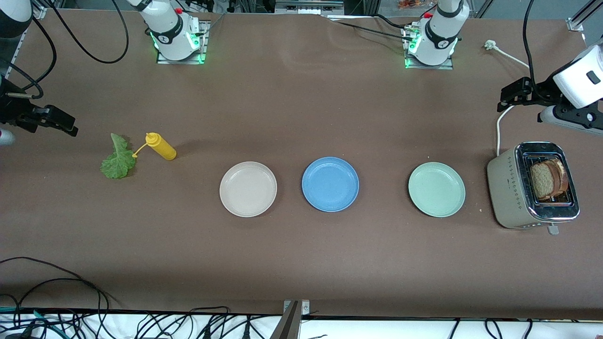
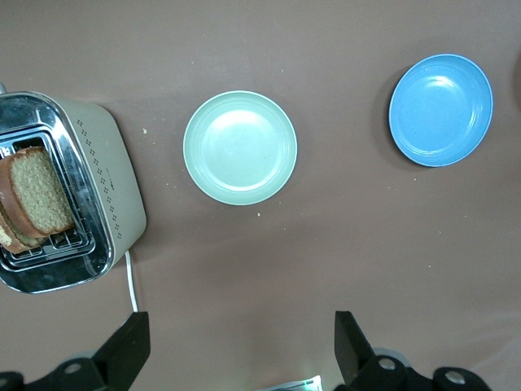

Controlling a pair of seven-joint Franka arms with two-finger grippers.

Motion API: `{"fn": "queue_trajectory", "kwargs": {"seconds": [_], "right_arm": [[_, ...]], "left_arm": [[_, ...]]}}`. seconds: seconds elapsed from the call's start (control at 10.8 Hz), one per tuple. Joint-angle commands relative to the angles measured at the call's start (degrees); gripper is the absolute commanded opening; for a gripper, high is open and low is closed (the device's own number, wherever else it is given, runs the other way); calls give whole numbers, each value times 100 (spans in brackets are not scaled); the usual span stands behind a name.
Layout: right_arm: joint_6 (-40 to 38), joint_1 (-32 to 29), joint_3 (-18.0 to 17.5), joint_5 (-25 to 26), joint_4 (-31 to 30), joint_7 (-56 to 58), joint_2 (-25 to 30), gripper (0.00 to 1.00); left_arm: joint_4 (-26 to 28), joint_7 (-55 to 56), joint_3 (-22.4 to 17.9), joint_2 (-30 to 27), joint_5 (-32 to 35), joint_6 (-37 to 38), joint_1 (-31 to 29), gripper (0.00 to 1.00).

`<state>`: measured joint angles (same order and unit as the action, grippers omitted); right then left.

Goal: Make sandwich in blue plate with both arms

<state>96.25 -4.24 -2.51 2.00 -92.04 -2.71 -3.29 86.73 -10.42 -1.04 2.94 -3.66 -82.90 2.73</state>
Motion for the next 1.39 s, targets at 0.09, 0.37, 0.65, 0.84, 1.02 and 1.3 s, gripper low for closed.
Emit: {"fn": "queue_trajectory", "kwargs": {"seconds": [0.09, 0.37, 0.65, 0.84, 1.02, 1.3], "right_arm": [[-45, 46, 57, -95, 81, -80, -22, 100], [-54, 46, 57, -174, 81, -80, -66, 100], [-80, 46, 49, -165, 81, -80, -66, 100], [-71, 55, 49, -139, 73, -211, -66, 100], [-80, 72, 40, -121, 73, -326, -66, 100], [-89, 72, 40, -112, 55, -326, -58, 100]], "left_arm": [[-192, -110, -19, 92, 93, 80, 35, 100], [-183, -110, -19, 92, 93, 81, 9, 100], [-183, -110, -19, 92, 164, 81, 17, 100], [-183, -110, -19, 92, 172, 81, 17, 100], [-183, -110, -28, 92, 181, 81, 17, 100], [-183, -110, -28, 92, 181, 81, 9, 100]]}}
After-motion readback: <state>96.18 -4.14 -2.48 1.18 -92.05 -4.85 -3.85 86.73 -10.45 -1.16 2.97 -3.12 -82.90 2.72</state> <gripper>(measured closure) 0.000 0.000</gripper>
